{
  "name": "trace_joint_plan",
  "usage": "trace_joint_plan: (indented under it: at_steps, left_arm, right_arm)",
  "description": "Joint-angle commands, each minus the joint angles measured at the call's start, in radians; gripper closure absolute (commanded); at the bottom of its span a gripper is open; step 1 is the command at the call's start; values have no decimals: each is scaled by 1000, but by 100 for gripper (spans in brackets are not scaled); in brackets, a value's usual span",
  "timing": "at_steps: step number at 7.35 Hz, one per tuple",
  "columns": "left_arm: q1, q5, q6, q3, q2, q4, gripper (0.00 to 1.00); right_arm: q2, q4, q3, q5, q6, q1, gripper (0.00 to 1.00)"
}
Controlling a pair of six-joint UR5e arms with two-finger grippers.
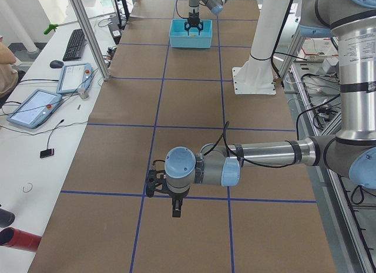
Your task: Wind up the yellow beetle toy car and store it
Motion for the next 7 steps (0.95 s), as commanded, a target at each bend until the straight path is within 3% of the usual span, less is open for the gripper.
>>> trace_joint_plan:
  at_steps: [1,2,5,7]
  left_arm:
    - [0,2,0,0,0,0,0]
    - [0,2,0,2,0,0,0]
    - [0,0,0,0,-2,0,0]
    - [0,0,0,0,-2,0,0]
  right_arm:
    - [-6,7,63,10,22,11,0]
    - [-15,-9,135,32,45,69,0]
    - [3,-247,252,164,317,358,0]
    - [0,-348,252,165,538,511,0]
